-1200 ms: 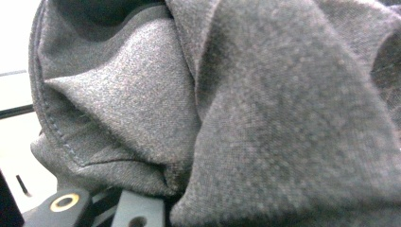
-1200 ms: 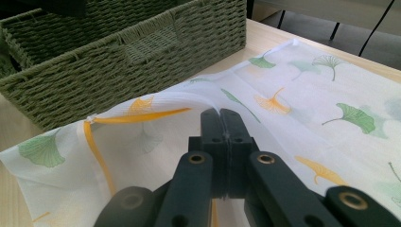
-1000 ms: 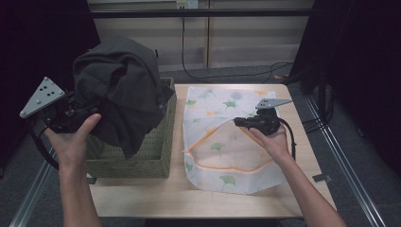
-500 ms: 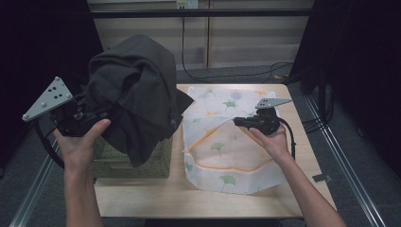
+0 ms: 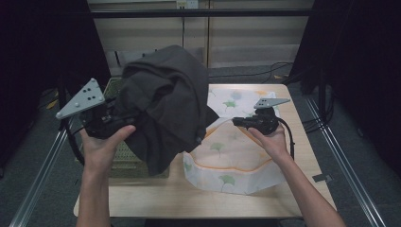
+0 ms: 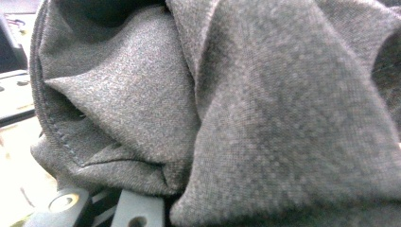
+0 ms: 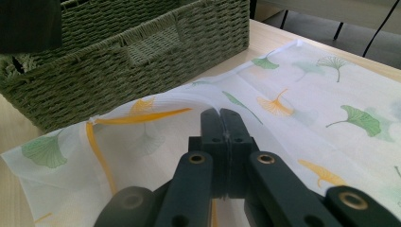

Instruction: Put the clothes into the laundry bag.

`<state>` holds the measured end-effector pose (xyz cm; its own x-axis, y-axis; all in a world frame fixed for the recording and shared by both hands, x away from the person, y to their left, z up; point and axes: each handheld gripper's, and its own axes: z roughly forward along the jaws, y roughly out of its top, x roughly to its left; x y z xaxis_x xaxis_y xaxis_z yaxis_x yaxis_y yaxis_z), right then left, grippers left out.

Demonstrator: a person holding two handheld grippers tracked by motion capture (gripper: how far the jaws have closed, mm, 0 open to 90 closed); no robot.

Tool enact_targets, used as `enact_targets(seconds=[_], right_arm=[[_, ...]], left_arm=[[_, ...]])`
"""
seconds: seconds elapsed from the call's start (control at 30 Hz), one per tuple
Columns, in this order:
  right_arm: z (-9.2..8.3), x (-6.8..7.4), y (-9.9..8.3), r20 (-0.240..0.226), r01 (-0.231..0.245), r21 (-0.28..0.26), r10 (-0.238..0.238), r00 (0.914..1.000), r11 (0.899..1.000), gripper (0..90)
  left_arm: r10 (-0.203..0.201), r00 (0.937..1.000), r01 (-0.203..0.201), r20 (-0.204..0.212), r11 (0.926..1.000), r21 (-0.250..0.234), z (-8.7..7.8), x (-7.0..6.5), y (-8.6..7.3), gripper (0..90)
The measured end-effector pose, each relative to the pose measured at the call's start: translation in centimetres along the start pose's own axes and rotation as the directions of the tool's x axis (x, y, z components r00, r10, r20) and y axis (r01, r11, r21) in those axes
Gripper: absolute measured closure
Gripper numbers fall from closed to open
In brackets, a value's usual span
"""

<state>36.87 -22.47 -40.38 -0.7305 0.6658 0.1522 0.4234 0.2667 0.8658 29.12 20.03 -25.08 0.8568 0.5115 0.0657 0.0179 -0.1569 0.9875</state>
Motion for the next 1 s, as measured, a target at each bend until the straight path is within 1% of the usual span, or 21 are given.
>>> enact_targets(seconds=[0.17, 0.2, 0.27, 0.3, 0.33, 0.37, 0.43, 0.47, 0.57, 0.63, 0.73, 0.8, 0.87, 0.9, 0.93, 0.97, 1.0], right_arm=[[0.1, 0.1, 0.2, -0.008, 0.003, -0.001, -0.003, 1.0, 1.0, 90.0], [0.1, 0.1, 0.3, -0.008, 0.001, -0.003, -0.001, 1.0, 1.0, 90.0], [0.0, 0.1, 0.3, -0.009, 0.007, -0.003, -0.007, 0.9999, 1.0, 90.0], [0.0, 0.2, 0.3, -0.009, 0.005, -0.004, -0.005, 1.0, 1.0, 90.0], [0.0, 0.2, 0.4, -0.011, 0.009, -0.003, -0.009, 0.9999, 1.0, 90.0], [0.0, 0.2, 0.4, -0.013, 0.005, -0.006, -0.005, 0.9999, 1.0, 90.0], [0.1, 0.2, 0.5, -0.018, 0.002, -0.009, -0.002, 0.9998, 1.0, 90.0], [0.1, 0.1, 0.5, -0.02, 0.002, -0.009, -0.002, 0.9998, 1.0, 90.0], [0.3, 0.1, 0.5, -0.018, 0.002, -0.008, -0.002, 0.9998, 1.0, 90.0], [0.3, 0.1, 0.5, -0.02, 0.002, -0.006, -0.002, 0.9998, 1.0, 90.0], [0.2, 0.1, 0.6, -0.022, 0.006, -0.01, -0.006, 0.9997, 1.0, 90.0], [0.1, 0.0, 0.6, -0.024, 0.007, -0.012, -0.008, 0.9997, 1.0, 90.0], [0.0, 0.1, 0.6, -0.023, 0.008, -0.013, -0.008, 0.9997, 1.0, 90.0], [0.0, 0.1, 0.6, -0.025, 0.008, -0.015, -0.009, 0.9997, 1.0, 90.0], [0.0, 0.1, 0.6, -0.024, 0.009, -0.015, -0.009, 0.9997, 1.0, 90.0], [0.0, 0.1, 0.6, -0.023, 0.009, -0.016, -0.01, 0.9997, 1.0, 90.0], [0.0, 0.1, 0.6, -0.023, 0.008, -0.015, -0.008, 0.9997, 1.0, 90.0]], left_arm=[[-0.001, 0.9987, 0.0, 0.05, 0.9999, 0.016, 1.9, -1.0, 0.0, 61.3], [-0.006, 0.9984, 0.005, 0.055, 0.9999, 0.012, 2.2, -1.3, 0.0, 61.3], [-0.002, 0.9974, 0.001, 0.072, 0.9998, 0.021, 2.8, -1.7, 0.1, 61.3], [0.004, 0.9962, -0.007, 0.087, 0.9995, 0.029, 3.0, -1.9, 0.1, 61.3], [-0.003, 0.9959, 0.001, 0.09, 0.9996, 0.027, 3.4, -2.2, 0.1, 61.2], [0.002, 0.9954, -0.005, 0.095, 0.9994, 0.033, 3.7, -2.4, 0.1, 61.2], [0.0, 0.9929, -0.004, 0.119, 0.9993, 0.037, 4.4, -2.7, 0.2, 61.2], [-0.012, 0.9923, 0.009, 0.124, 0.9996, 0.027, 4.9, -2.9, 0.2, 61.2], [-0.024, 0.9878, 0.023, 0.154, 0.9997, 0.007, 6.2, -3.3, 0.2, 61.1], [-0.036, 0.9826, 0.037, 0.182, 0.9993, -0.001, 7.1, -3.7, -0.3, 61.0], [-0.042, 0.9766, 0.042, 0.211, 0.9991, 0.005, 8.3, -4.5, -1.2, 61.0], [-0.043, 0.9736, 0.04, 0.224, 0.999, 0.019, 8.9, -4.9, -1.8, 60.9], [-0.051, 0.9725, 0.047, 0.227, 0.9986, 0.026, 9.4, -5.1, -2.3, 60.9], [-0.059, 0.9715, 0.054, 0.229, 0.9981, 0.03, 9.6, -5.2, -2.5, 60.9], [-0.074, 0.9715, 0.069, 0.225, 0.9971, 0.031, 9.8, -5.2, -2.7, 60.9], [-0.079, 0.97, 0.075, 0.23, 0.9969, 0.025, 10.0, -5.3, -2.8, 60.9], [-0.084, 0.965, 0.08, 0.249, 0.9965, 0.024, 10.2, -5.3, -2.9, 60.8]])
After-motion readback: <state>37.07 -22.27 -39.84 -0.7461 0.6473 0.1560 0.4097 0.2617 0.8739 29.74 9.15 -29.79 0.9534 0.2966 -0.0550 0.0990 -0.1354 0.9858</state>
